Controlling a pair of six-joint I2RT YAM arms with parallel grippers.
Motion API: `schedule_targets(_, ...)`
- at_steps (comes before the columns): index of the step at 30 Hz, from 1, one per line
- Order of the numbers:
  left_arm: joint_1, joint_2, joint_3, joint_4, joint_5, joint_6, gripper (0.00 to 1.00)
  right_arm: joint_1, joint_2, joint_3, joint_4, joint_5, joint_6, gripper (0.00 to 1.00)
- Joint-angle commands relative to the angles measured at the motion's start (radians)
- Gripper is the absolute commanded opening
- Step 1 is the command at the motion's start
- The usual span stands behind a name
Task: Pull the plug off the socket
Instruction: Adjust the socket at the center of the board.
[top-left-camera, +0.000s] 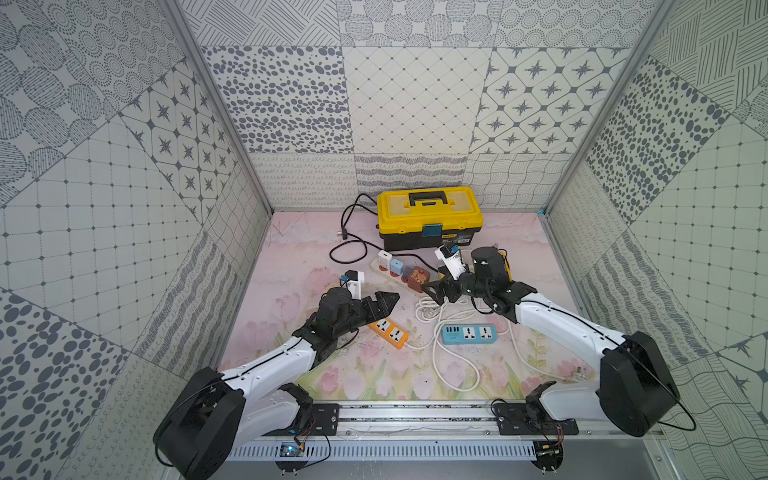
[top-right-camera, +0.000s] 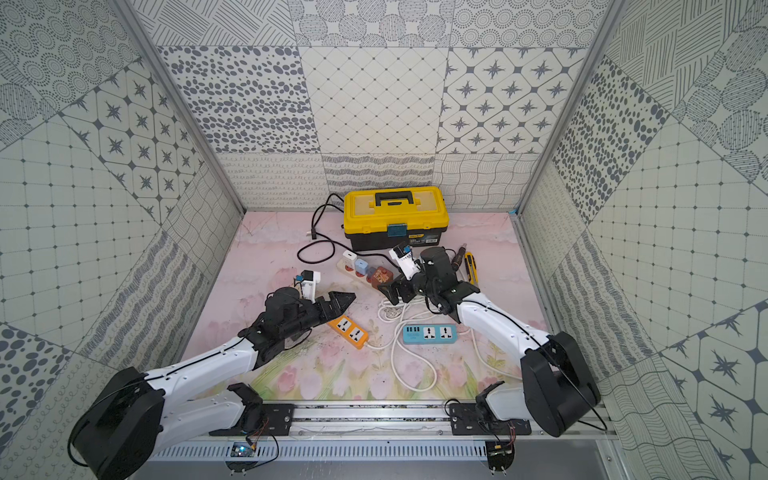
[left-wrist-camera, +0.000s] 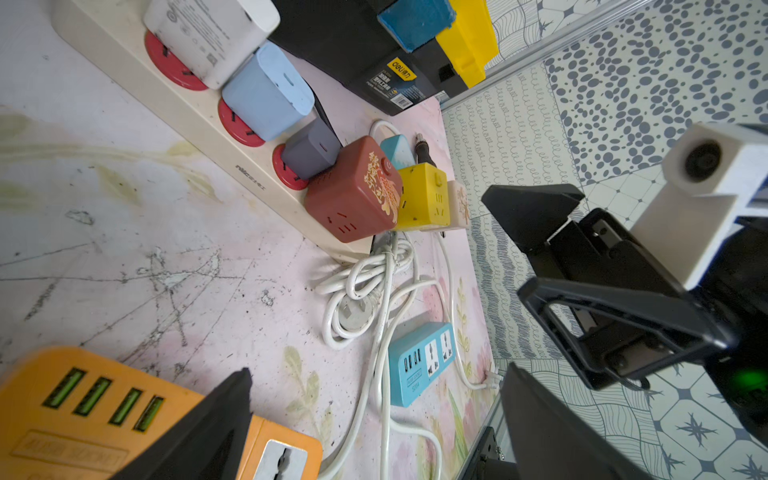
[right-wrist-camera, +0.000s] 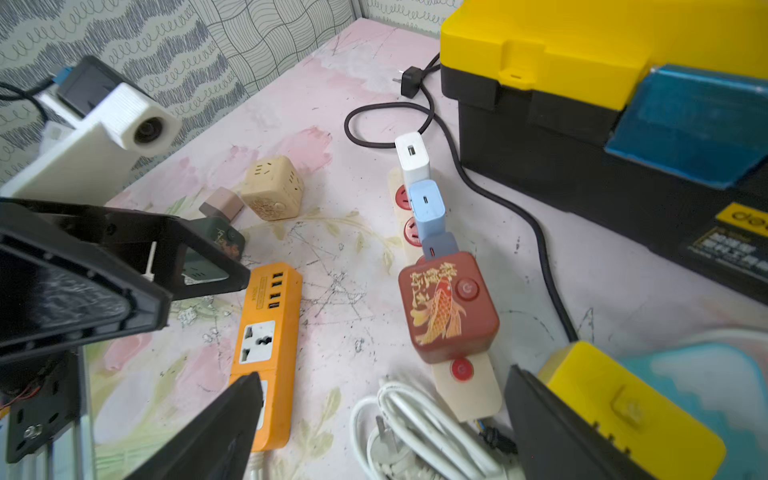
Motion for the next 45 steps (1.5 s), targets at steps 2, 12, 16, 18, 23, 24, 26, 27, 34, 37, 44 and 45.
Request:
schedule_targets(2,0.017,-0.072,0.005,-0.055,-0.036,0.028,0.99,0.028,0.132,0.171,-0.193,0.107,-0.160,0.98)
schedule_targets(12,0.030,-0.171,-0.023,-0.117,-0.081,0.050,0.99,0.044,0.357,0.420,-0.395,0.189,-0.235,0.98)
schedule_targets(16,0.031,-0.186,-0.028,-0.127,-0.085,0.050,1.00,0.048,0.407,0.473,-0.429,0.203,-0.239,0.97)
schedule_targets(18,0.033,-0.189,-0.030,-0.128,-0.086,0.050,1.00,0.049,0.435,0.499,-0.453,0.206,-0.241,0.95)
schedule_targets(23,0.034,-0.188,-0.033,-0.123,-0.082,0.049,1.00,0.065,0.485,0.534,-0.479,0.200,-0.246,0.91)
schedule_targets(24,0.034,-0.187,-0.032,-0.123,-0.081,0.048,1.00,0.069,0.495,0.542,-0.485,0.197,-0.247,0.90)
schedule_targets(26,0.034,-0.188,-0.033,-0.123,-0.079,0.047,1.00,0.076,0.512,0.558,-0.502,0.189,-0.248,0.86)
schedule_targets(27,0.035,-0.189,-0.035,-0.124,-0.079,0.047,0.99,0.081,0.518,0.567,-0.510,0.189,-0.249,0.84)
schedule_targets(34,0.036,-0.184,-0.042,-0.101,-0.078,0.012,0.97,0.128,0.503,0.564,-0.512,0.206,-0.213,0.61)
schedule_targets(37,0.036,-0.163,-0.043,-0.078,-0.081,-0.033,0.93,0.141,0.493,0.561,-0.523,0.227,-0.100,0.53)
schedule_targets(44,0.036,-0.054,-0.027,-0.031,-0.100,-0.160,0.75,0.194,0.482,0.515,-0.528,0.231,0.201,0.50)
schedule_targets(45,0.036,-0.032,-0.020,-0.026,-0.099,-0.181,0.74,0.203,0.481,0.510,-0.525,0.232,0.228,0.50)
